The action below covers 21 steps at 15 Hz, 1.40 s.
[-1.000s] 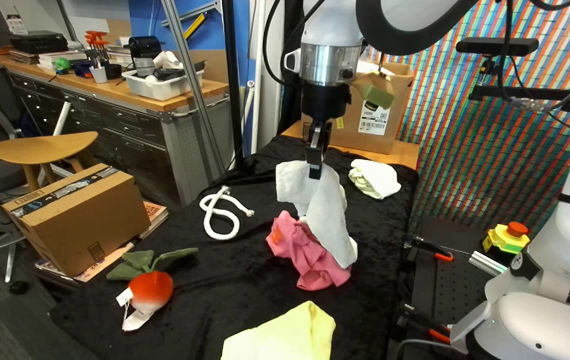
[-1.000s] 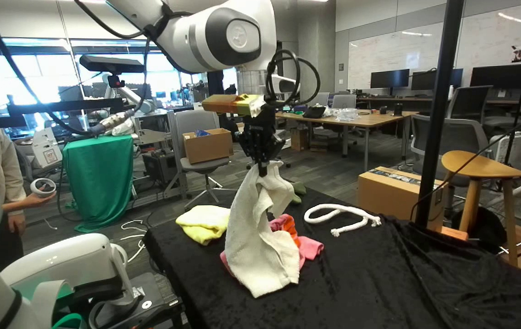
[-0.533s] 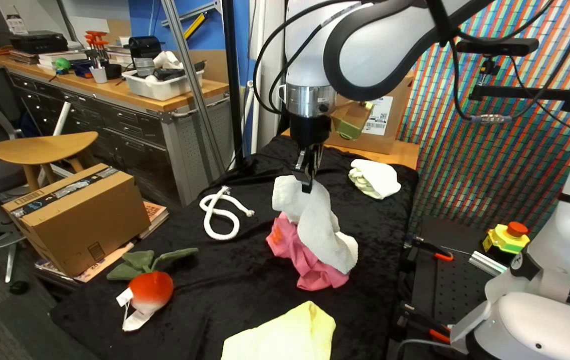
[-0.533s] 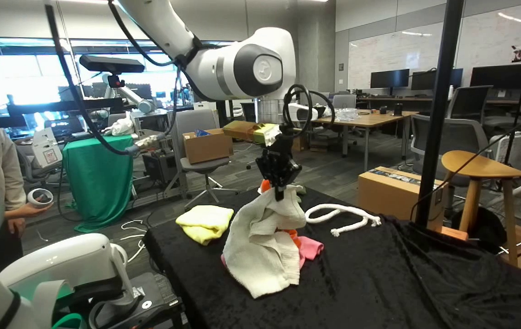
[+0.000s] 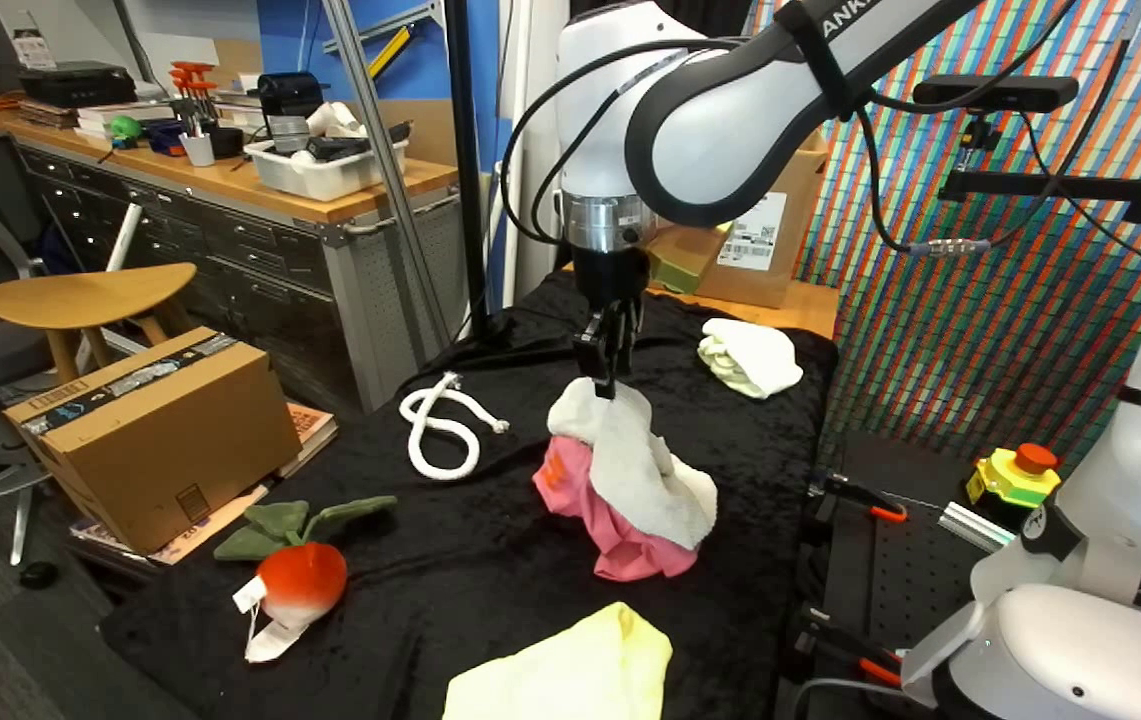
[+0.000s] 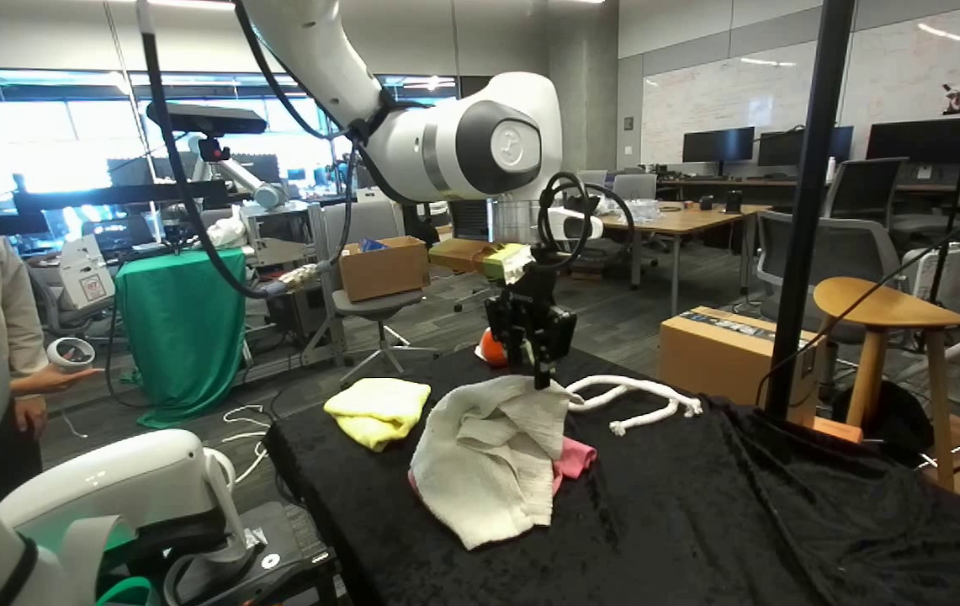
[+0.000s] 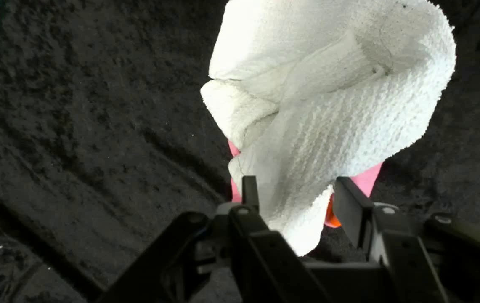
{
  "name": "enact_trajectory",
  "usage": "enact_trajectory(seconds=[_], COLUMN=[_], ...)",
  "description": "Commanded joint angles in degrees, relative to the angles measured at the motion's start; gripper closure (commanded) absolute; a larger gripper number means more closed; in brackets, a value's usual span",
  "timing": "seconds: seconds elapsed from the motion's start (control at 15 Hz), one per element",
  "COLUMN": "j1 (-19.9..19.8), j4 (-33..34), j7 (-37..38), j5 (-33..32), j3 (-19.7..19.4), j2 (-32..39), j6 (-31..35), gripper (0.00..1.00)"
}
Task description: Put all the objects together at the center of the table
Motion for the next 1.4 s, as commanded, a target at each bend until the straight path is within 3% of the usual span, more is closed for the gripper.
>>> enact_trajectory(seconds=[0.0,0.13,0.2,0.53,1.33], j1=[0.0,-0.1,-0.1,0.1,1.2], j4=[1.6,2.5,3.0,6.5,13.0], j7=[2.3,3.2,3.6,5.3,1.3], j5=[-2.7,-4.0,-4.5,-7.9,-6.3], j3=[-0.4,-0.7,-0.8,-0.7,0.6], j2=[-0.2,-0.7,-0.9,-2.0,1.9], j6=[-0.3,-0.6,-0.6,0.3,7.3], gripper=[0.17,0.01,0.00,0.00,0.00])
